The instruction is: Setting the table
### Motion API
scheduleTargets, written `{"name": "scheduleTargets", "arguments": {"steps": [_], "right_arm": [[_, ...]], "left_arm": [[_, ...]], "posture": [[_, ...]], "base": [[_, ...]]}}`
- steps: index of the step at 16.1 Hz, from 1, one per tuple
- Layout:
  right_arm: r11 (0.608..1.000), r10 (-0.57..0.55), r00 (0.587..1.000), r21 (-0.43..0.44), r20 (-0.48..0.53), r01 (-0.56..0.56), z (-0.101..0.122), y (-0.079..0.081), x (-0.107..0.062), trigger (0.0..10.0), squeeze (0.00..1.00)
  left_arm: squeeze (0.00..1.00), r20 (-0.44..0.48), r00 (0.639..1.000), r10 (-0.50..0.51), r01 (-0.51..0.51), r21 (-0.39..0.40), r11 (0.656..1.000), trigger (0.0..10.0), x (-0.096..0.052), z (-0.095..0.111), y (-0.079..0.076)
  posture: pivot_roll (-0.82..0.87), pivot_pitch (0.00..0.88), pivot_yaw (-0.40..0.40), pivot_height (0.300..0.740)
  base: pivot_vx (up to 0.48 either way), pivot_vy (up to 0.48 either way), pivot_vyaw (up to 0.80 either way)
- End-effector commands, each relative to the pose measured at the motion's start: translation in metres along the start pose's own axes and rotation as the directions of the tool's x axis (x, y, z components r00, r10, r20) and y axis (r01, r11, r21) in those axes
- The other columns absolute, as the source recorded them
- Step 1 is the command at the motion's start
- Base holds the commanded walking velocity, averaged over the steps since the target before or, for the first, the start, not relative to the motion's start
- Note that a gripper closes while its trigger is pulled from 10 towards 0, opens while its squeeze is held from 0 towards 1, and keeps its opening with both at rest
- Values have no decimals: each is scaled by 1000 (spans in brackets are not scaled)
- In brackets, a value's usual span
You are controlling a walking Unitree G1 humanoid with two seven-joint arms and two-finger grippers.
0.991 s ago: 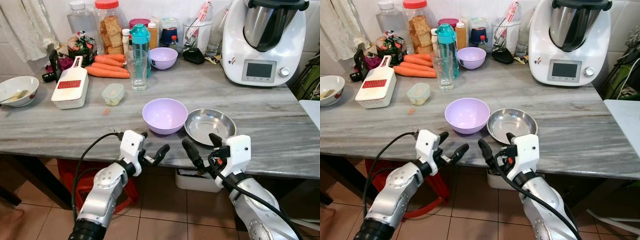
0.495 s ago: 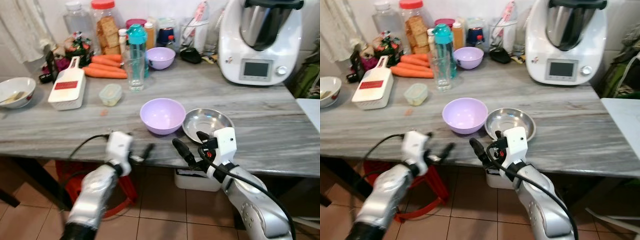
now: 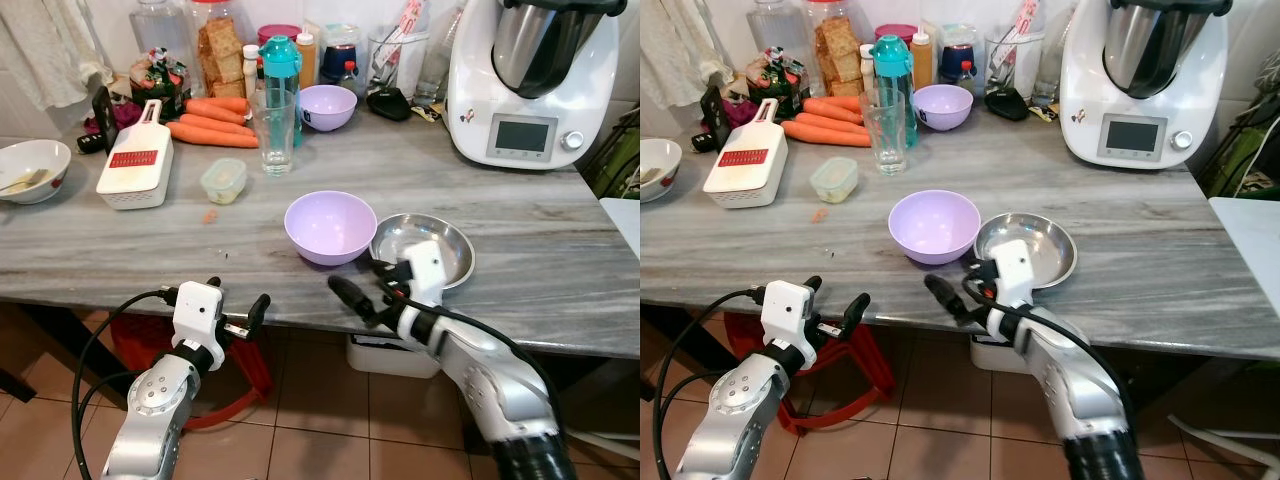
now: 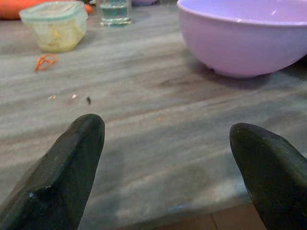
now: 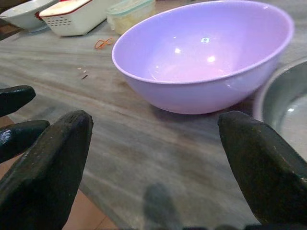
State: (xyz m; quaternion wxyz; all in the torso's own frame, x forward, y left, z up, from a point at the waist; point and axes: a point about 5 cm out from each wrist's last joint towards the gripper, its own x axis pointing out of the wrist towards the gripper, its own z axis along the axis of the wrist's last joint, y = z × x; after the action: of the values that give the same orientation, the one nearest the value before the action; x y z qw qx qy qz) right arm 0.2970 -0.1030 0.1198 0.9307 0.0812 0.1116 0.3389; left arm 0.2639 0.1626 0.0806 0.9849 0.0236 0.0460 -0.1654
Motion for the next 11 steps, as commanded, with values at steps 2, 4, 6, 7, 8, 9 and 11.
{"name": "scheduleTargets", "arguments": {"steps": [2, 4, 6, 7, 8, 9, 11], "right_arm": [[999, 41, 999, -4, -15, -41, -2, 3, 9, 10000, 0], [997, 73, 997, 7, -14, -73, -2, 8, 17, 10000, 0], [995, 103, 995, 3, -19, -103, -3, 13, 21, 10000, 0], [993, 119, 993, 4, -22, -119, -3, 15, 22, 10000, 0], [991, 132, 991, 1, -25, -132, -4, 15, 24, 10000, 0], [991, 137, 990, -9, -25, -137, -3, 14, 26, 10000, 0], [989, 143, 990, -31, -9, -143, 6, 9, 33, 10000, 0]], "left_arm": [[0, 0, 1000, -8, 8, 1, 1000, 10000, -1, 4, -2], [0, -4, 1000, -14, 14, 2, 1000, 10000, -1, 5, -2], [0, -6, 1000, -17, 17, 2, 1000, 10000, -2, 5, -2], [0, -7, 1000, -17, 17, 2, 1000, 10000, -2, 6, -3], [0, -9, 1000, -16, 16, 1, 1000, 10000, -2, 6, -3], [0, -10, 1000, -17, 17, 0, 1000, 10000, -3, 6, -3], [0, -11, 1000, -20, 20, -2, 1000, 10000, -1, 6, -4]], "posture": [[4, 105, 8, 740], [7, 110, 9, 740], [12, 111, 8, 740], [12, 111, 8, 740], [12, 111, 8, 740], [12, 111, 8, 740], [15, 107, 5, 740]], "base": [[0, 0, 0], [0, 0, 0], [0, 0, 0], [0, 0, 0], [0, 0, 0], [0, 0, 0], [0, 0, 0]]}}
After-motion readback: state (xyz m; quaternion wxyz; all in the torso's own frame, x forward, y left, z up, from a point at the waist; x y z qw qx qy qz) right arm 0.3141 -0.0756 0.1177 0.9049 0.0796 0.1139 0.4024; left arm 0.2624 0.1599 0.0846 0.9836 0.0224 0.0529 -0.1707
